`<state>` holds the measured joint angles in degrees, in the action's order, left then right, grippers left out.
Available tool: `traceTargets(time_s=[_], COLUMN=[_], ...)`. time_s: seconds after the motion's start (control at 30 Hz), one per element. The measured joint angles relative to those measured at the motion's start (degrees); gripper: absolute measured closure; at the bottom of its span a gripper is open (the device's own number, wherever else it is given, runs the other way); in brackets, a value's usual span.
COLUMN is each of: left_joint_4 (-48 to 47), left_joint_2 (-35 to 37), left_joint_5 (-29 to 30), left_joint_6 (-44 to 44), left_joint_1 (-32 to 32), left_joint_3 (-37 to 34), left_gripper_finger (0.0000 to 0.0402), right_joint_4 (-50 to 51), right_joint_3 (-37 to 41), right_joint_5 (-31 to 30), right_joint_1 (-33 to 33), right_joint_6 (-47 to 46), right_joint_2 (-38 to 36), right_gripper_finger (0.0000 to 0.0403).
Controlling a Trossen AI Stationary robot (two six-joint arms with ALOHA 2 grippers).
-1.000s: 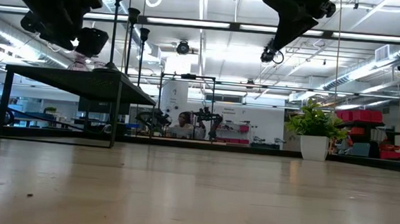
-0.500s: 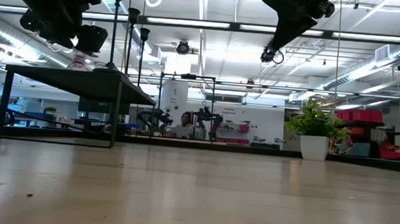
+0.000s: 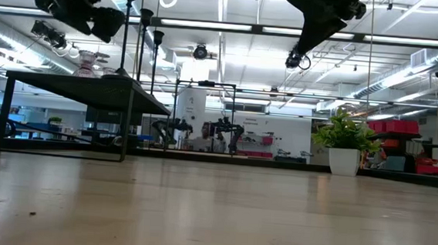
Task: Pick & Place candle stick holders
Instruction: Align the green candle holder with the other pink candle holder on the shelf
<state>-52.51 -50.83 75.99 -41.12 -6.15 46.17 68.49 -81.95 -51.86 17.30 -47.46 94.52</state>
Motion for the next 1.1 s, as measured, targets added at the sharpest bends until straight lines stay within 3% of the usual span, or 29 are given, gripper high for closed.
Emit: traceTargets(time_s=[0.23, 0.37, 0.57, 0.7, 0.9, 1.1], left_joint_4=[-1.68, -6.21, -24.35, -28.91, -22.25, -4.56], left_joint_2=[0.00, 0.00, 0.28, 2.89, 10.27, 16.06], left_joint_5=[-0.68, -6.68, -32.00, -49.71, -79.27, -90.17], left_joint_6=[7.64, 11.95, 15.54, 17.74, 17.39, 16.33], left_joint_1=[0.01, 0.00, 0.00, 0.54, 4.47, 10.15], left_joint_3=[6.97, 13.69, 27.13, 32.28, 29.54, 17.03], left_gripper_finger=[0.0149, 0.0149, 0.0149, 0.0149, 0.0149, 0.0149], right_joint_4=[0.00, 0.00, 0.00, -0.22, -0.99, -1.33], right_joint_3=[0.00, 0.00, 0.00, 0.00, 0.00, 0.00], right_joint_5=[0.00, 0.00, 0.00, -0.04, 0.00, 0.31], right_joint_1=[0.00, 0.00, -0.01, -0.02, -0.02, -0.02], right_joint_6=[0.24, 0.37, 0.86, 1.44, 1.46, 1.46], right_joint_2=[0.00, 0.00, 0.00, 0.00, 0.00, 0.00], right_gripper_finger=[0.0381, 0.0381, 0.0381, 0.0381, 0.0381, 0.0381])
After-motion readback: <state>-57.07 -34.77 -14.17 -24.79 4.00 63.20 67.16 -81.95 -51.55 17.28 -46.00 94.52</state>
